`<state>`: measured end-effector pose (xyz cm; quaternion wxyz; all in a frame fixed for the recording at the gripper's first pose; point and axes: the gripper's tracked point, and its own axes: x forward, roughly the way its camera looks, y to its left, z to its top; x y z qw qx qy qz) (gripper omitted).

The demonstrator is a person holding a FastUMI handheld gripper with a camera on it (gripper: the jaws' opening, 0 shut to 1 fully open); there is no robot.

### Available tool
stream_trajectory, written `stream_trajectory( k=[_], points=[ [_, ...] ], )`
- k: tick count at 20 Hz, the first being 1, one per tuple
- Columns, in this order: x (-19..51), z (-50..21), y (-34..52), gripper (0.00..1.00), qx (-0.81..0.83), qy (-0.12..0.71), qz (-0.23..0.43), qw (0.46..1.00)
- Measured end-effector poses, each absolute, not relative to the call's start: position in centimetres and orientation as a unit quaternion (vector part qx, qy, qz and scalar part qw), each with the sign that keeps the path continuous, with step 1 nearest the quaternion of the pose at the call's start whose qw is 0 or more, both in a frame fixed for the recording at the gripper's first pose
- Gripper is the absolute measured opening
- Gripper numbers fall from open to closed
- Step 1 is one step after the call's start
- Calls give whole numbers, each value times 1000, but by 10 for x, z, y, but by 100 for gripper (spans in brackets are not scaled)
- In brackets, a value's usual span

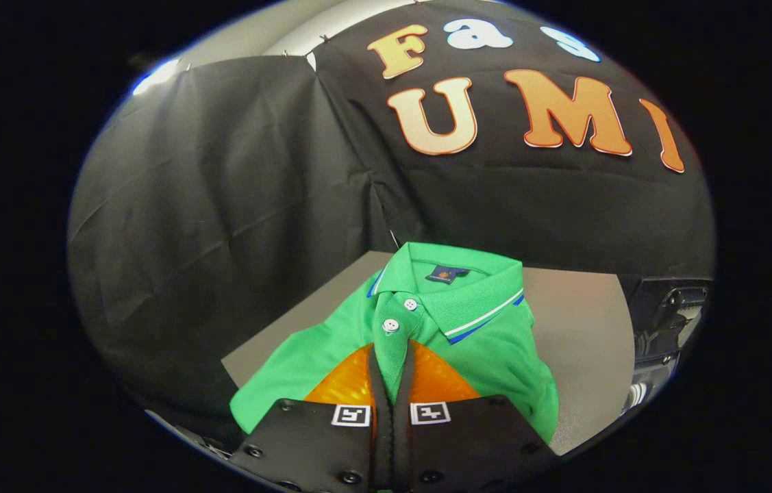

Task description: Put the clothes into the washing machine and then close the washing machine lid.

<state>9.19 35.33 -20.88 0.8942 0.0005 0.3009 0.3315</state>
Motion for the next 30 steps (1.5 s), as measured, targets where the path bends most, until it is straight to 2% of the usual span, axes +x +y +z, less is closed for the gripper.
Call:
stream_trajectory(
  k=[9,16,23,30],
  points=[
    [85,-128,311,8,52,190,367,909],
    [70,-62,264,7,63,123,350,926],
    [113,-19,165,7,68,88,303,947],
    [165,-7,12,7,73,78,211,972]
  ],
)
